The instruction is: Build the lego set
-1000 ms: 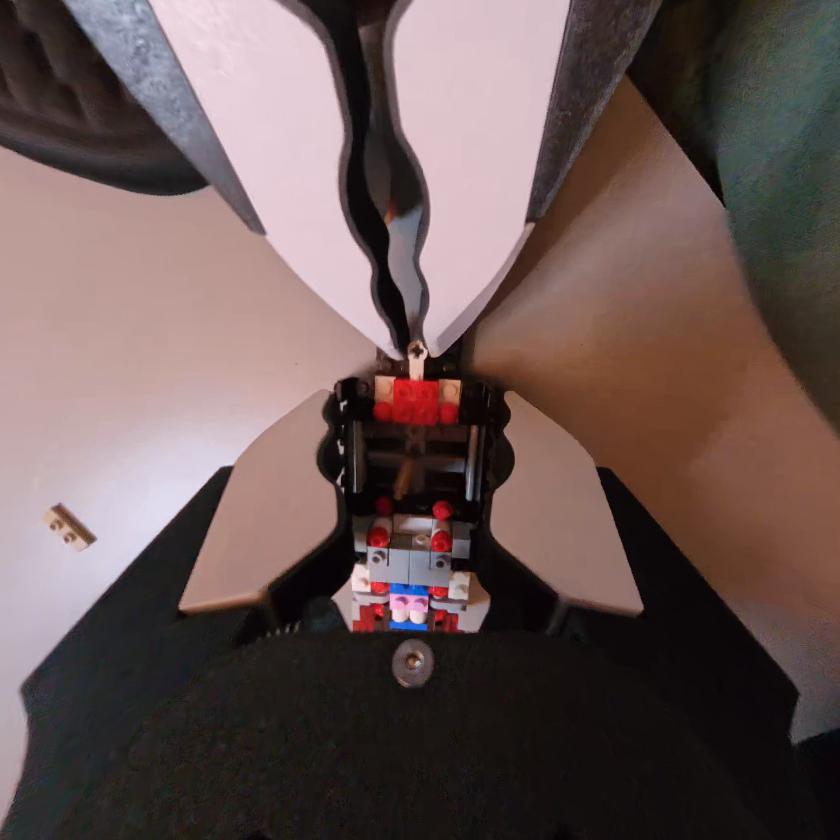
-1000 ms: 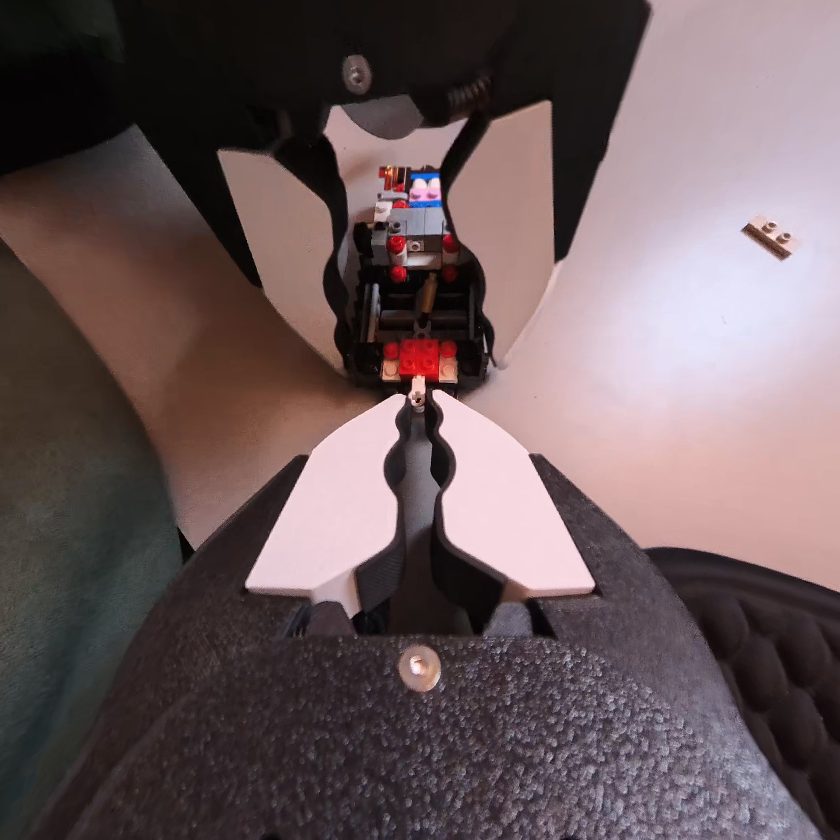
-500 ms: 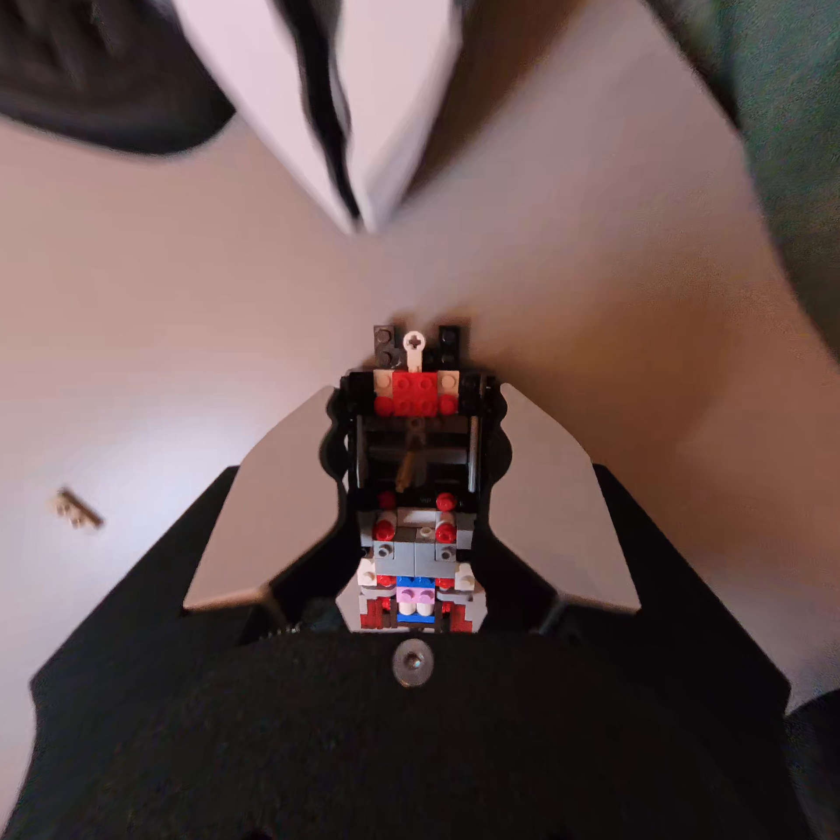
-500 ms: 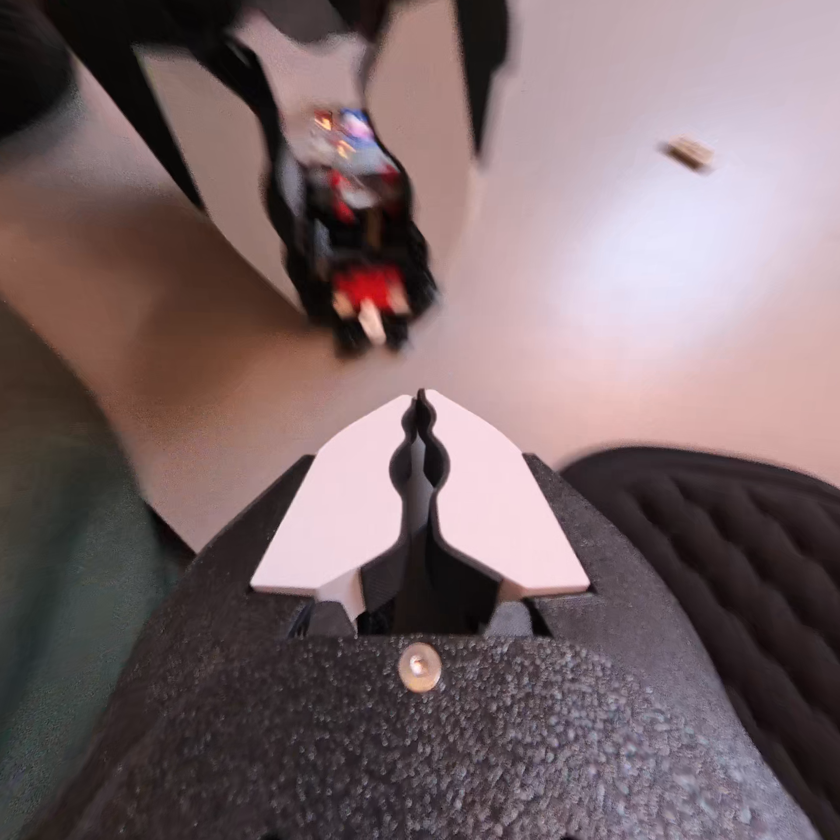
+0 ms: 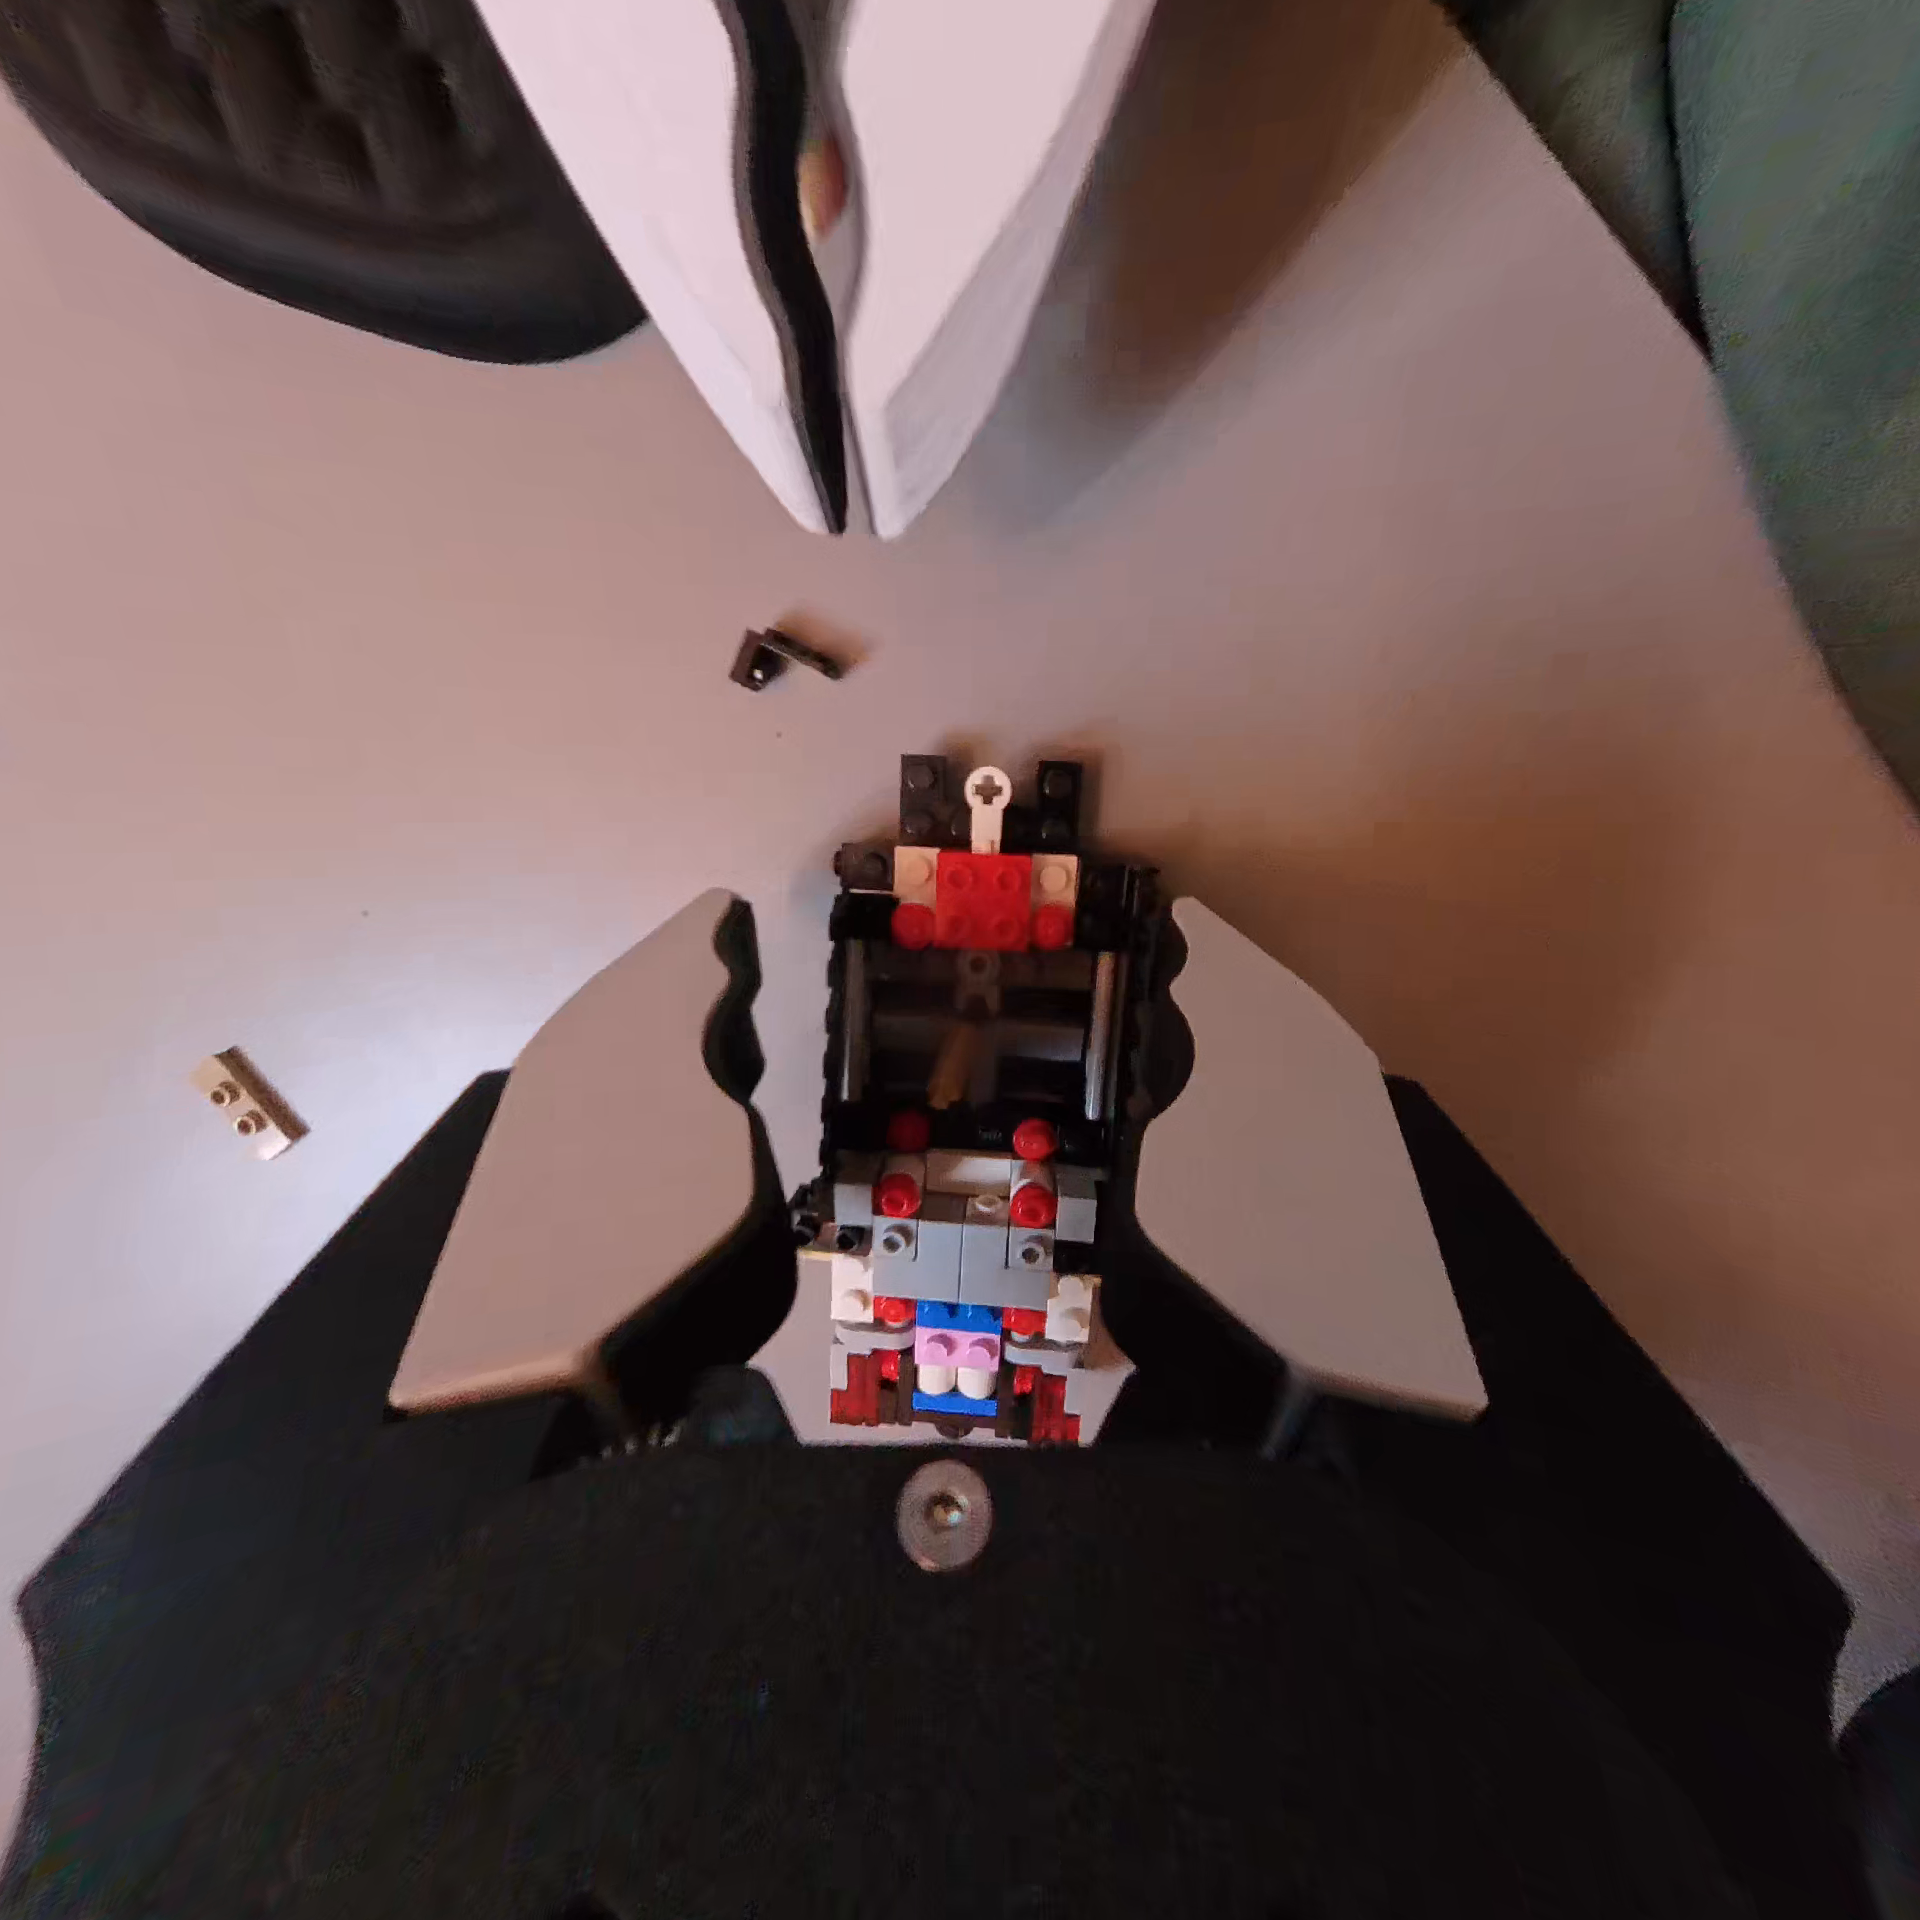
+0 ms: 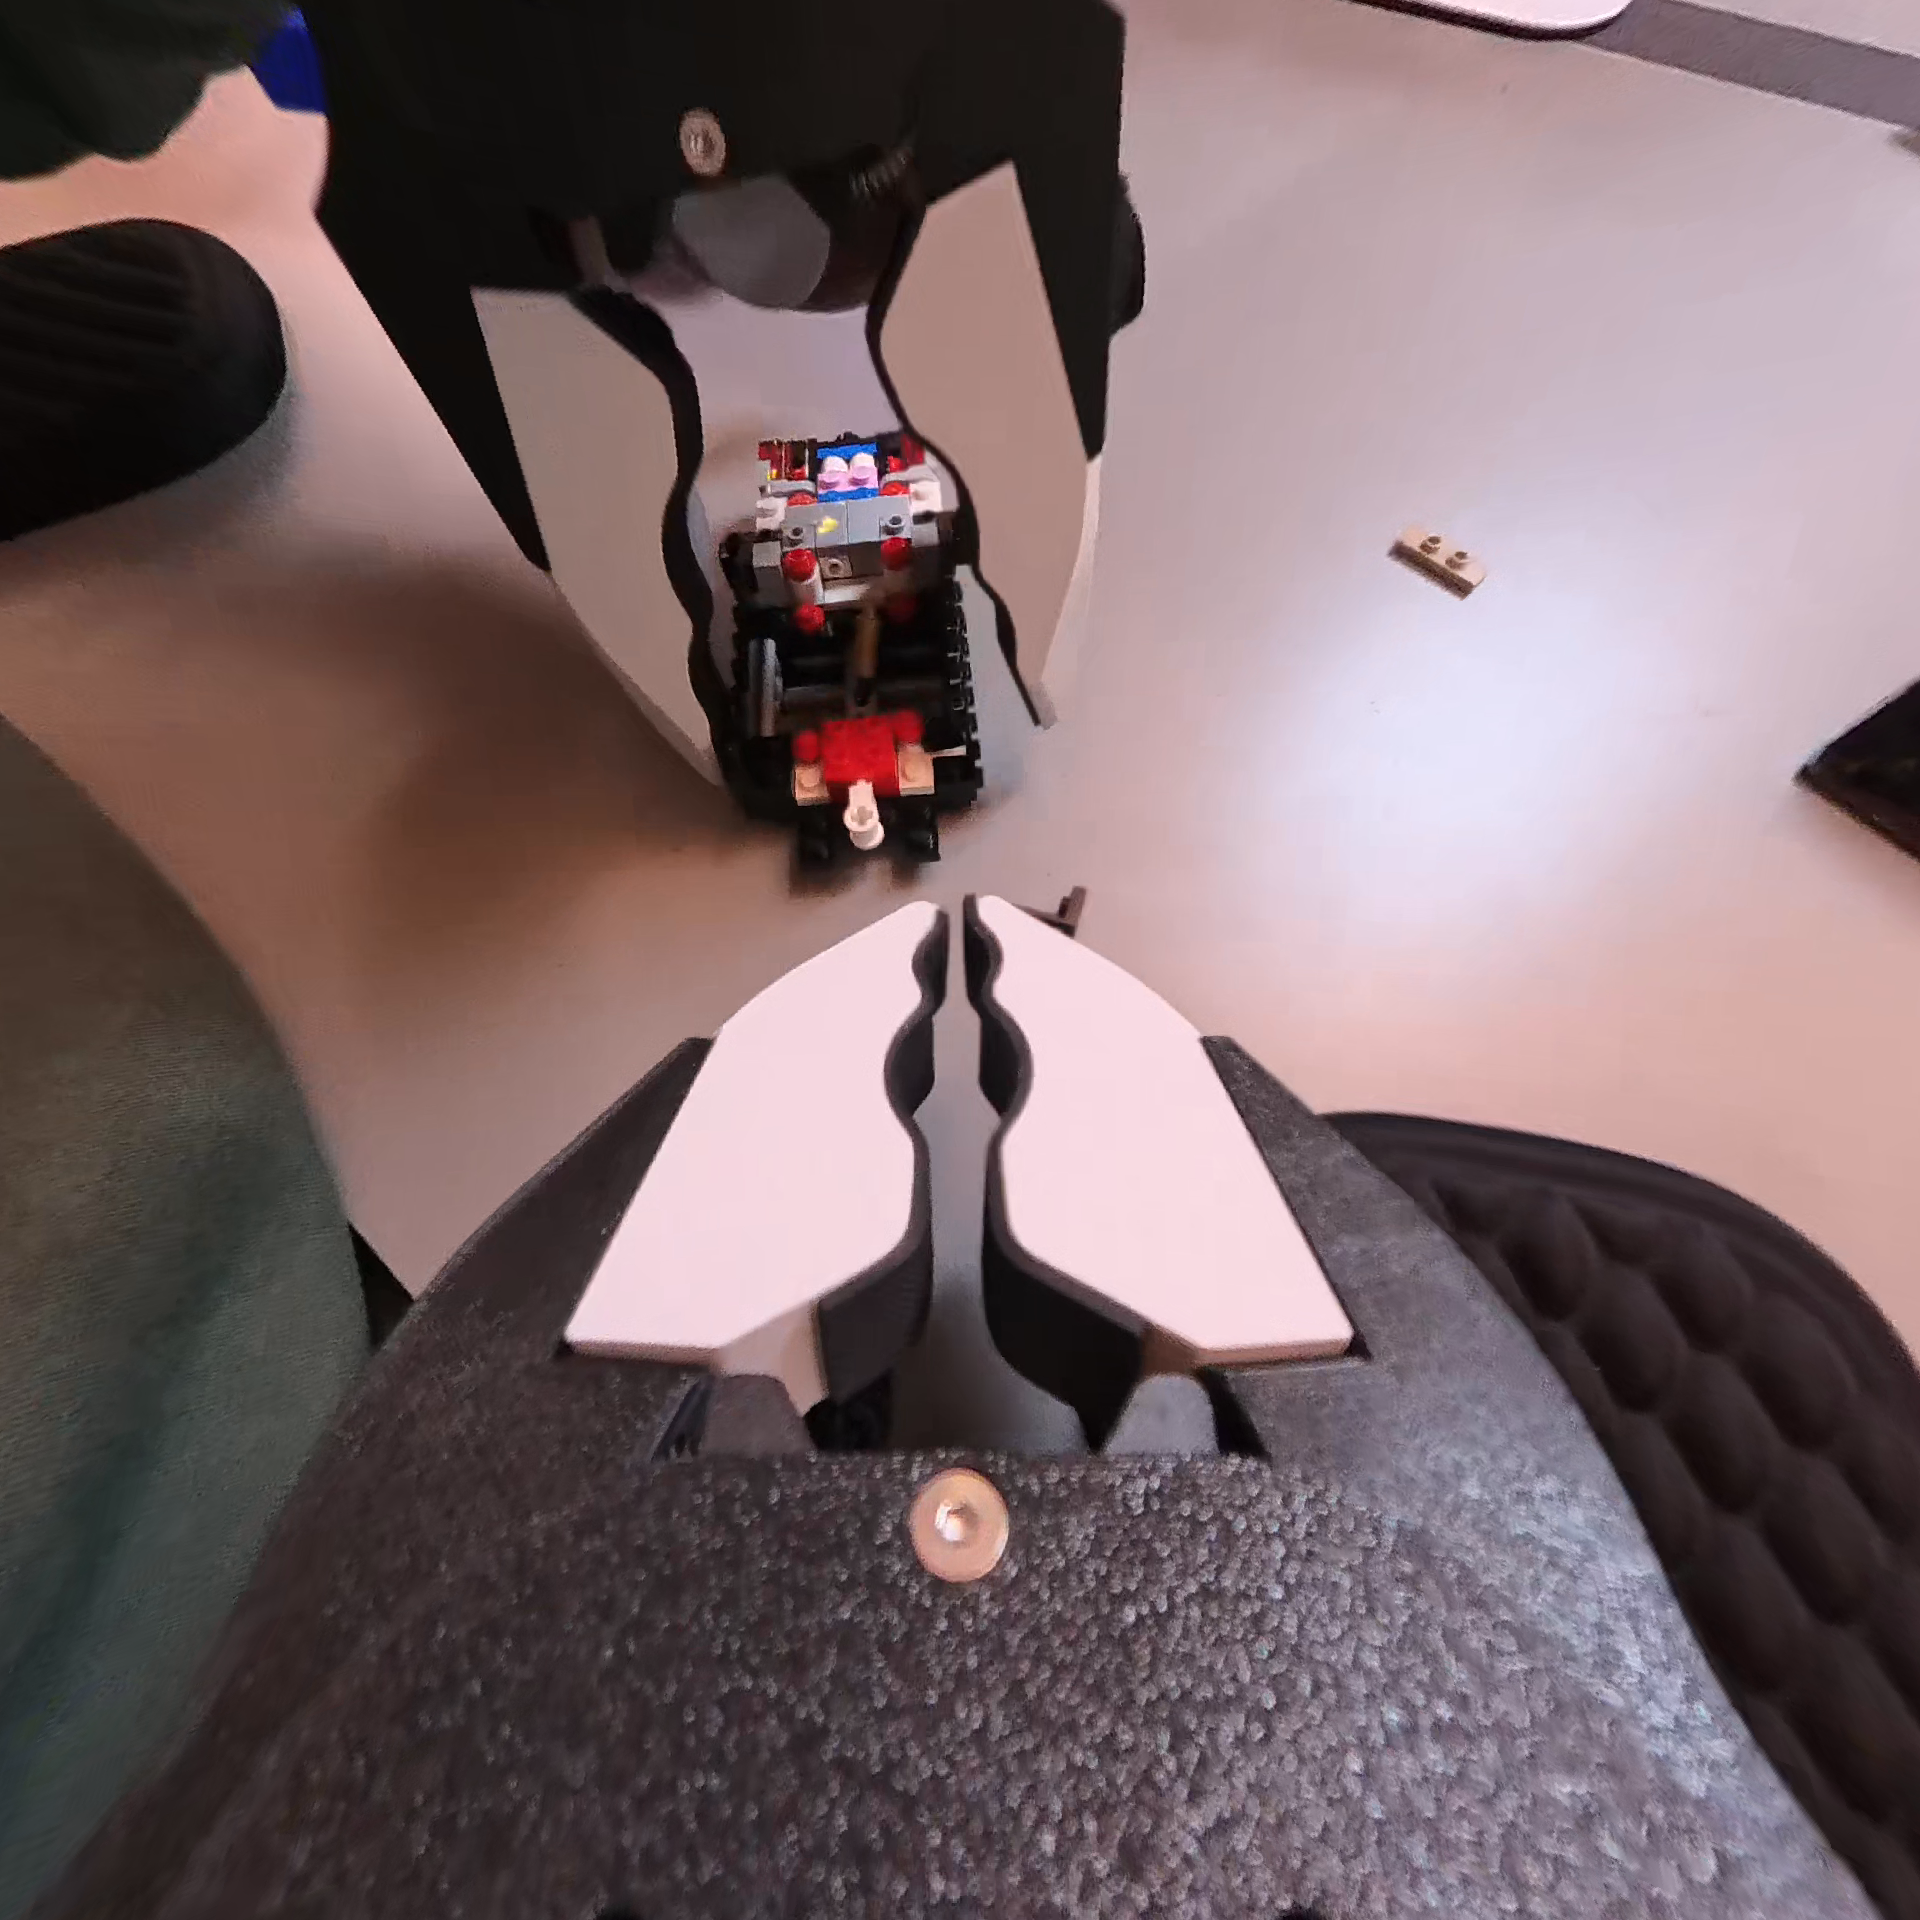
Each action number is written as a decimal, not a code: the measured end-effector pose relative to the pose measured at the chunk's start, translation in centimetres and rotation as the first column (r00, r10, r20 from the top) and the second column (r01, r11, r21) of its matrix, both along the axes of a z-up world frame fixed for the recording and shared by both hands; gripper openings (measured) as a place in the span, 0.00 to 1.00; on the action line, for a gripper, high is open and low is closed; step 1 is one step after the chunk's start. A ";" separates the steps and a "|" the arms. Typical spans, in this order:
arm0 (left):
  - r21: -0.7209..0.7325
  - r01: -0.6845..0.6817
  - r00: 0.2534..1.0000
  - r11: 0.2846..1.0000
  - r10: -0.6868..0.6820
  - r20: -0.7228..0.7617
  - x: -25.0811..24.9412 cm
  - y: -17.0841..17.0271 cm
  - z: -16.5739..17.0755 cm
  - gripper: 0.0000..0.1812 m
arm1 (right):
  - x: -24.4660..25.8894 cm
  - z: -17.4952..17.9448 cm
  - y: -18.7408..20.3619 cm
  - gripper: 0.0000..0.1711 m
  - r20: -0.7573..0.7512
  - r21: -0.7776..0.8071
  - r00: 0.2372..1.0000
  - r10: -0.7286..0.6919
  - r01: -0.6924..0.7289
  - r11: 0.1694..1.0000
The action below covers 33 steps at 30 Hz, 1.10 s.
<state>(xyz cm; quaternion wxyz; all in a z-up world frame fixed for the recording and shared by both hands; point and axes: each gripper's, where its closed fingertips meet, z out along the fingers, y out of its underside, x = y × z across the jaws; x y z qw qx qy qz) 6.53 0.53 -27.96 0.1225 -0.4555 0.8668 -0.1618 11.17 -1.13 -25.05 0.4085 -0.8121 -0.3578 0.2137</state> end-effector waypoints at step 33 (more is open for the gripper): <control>-0.036 0.040 0.998 0.999 -0.041 -0.043 -0.3 -0.8 -0.9 0.33 | -1.7 -2.6 -0.7 0.04 0.077 -0.113 0.997 0.027 -0.018 0.993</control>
